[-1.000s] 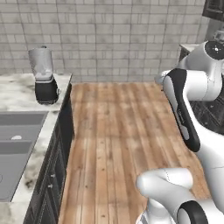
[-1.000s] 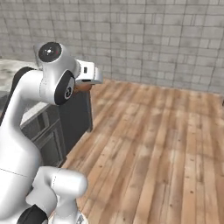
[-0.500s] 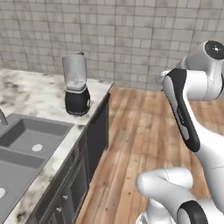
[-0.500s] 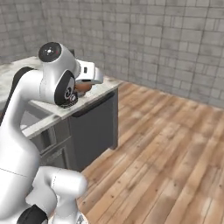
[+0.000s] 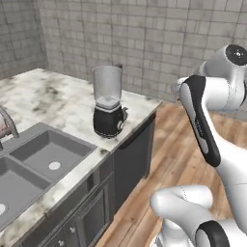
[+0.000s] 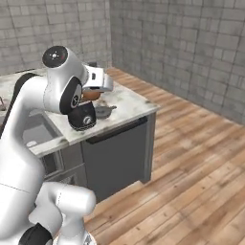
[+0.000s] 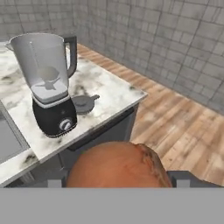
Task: Grab the lemon and onion from the fridge, place them in the blender, close the lid, and turn on the blender to create a marinade.
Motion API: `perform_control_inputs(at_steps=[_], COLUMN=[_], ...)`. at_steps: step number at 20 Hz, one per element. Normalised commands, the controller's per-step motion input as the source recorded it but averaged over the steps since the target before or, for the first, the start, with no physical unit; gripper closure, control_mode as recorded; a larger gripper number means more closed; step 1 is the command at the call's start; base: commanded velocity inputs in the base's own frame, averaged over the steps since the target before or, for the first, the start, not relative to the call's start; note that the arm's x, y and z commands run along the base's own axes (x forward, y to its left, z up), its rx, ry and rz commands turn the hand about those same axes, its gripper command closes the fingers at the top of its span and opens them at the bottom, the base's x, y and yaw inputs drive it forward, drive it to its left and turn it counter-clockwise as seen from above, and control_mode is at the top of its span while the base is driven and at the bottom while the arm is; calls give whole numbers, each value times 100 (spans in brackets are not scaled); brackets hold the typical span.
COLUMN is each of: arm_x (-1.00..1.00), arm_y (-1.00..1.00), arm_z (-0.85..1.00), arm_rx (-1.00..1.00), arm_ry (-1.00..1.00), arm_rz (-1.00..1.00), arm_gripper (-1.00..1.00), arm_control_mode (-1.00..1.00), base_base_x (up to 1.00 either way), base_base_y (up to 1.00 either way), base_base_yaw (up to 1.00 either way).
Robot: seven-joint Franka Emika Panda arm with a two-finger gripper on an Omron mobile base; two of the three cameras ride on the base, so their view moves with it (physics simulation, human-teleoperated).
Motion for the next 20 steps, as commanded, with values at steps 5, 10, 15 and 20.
perform_control_inputs(at_steps=[5,10,15,20], arm_x=[0,0,0,0], arm_y=[0,0,0,0], arm_z=[0,0,0,0], arm_rx=[0,0,0,0], arm_ry=[0,0,0,0], arm_rz=[0,0,0,0], arm_gripper=[100,100,100,100], arm_control_mode=[100,100,100,100], base_base_x=[72,78,59,38], base_base_y=[-19,-22,-41,-54], base_base_yaw=[54,54,48,43])
